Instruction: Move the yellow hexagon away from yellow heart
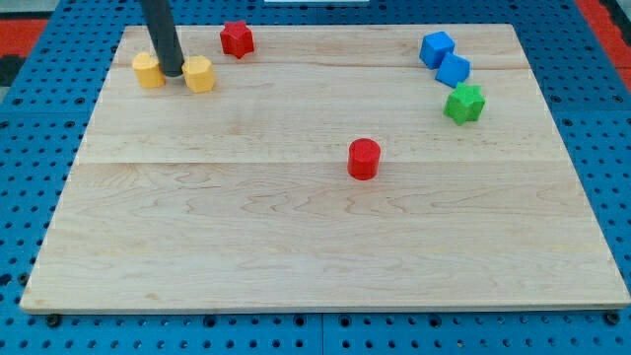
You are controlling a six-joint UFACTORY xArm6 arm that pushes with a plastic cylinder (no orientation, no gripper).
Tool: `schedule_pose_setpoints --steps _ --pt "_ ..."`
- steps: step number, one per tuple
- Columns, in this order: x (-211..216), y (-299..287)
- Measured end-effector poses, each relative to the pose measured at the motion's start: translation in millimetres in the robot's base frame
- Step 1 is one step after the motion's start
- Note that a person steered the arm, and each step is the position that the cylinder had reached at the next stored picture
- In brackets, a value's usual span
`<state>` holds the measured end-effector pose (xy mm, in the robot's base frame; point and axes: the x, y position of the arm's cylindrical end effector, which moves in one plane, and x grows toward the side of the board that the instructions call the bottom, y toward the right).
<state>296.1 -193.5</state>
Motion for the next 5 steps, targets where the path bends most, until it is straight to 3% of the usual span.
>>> schedule_pose_setpoints --steps 1,3,5 --pt "20 54" --pt "5 203" --pt "44 192"
